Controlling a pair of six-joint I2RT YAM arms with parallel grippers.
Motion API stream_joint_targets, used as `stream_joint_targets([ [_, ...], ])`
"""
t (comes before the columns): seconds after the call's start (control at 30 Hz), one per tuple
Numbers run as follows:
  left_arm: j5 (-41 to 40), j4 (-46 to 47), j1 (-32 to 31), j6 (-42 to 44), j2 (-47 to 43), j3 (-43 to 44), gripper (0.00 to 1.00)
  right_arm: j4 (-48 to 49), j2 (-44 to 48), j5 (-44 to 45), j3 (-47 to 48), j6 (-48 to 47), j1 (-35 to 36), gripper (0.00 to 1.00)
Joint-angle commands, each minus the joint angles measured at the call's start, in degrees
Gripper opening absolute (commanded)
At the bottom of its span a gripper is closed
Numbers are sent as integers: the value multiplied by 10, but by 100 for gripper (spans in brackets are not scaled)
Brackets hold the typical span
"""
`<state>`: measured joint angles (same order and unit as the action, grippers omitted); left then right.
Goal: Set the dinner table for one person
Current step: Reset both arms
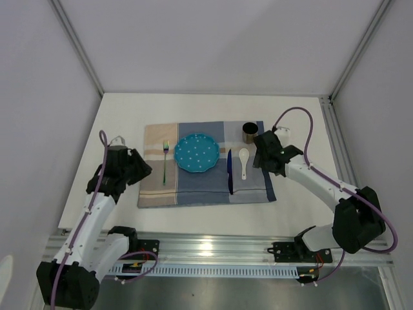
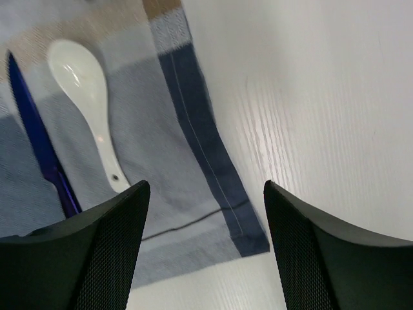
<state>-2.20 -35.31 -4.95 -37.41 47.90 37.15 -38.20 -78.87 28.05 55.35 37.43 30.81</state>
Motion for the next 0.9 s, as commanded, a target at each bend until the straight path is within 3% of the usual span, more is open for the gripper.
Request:
stream_joint_targets([
  [0.0,51,101,-29,138,26,91,54,33,-22,18,76,-47,-20,75],
  [0.07,-2,89,-63,187,47,151,56,28,-37,3,97,-45,-27,73],
  [0.17,-41,95,-88,222,53,175,60,44,-10,7,89,-60,-24,74],
  [0.37,-83,138,-137,216,11,116,60,102,71,61,35,-106,-26,76],
  [0.53,-149,109,-183,228,30,118,62,126,103,59,-3,-139,-22,76],
  [0.87,-183,82,-208,231,40,110,65,121,90,107,-17,-148,-11,77],
])
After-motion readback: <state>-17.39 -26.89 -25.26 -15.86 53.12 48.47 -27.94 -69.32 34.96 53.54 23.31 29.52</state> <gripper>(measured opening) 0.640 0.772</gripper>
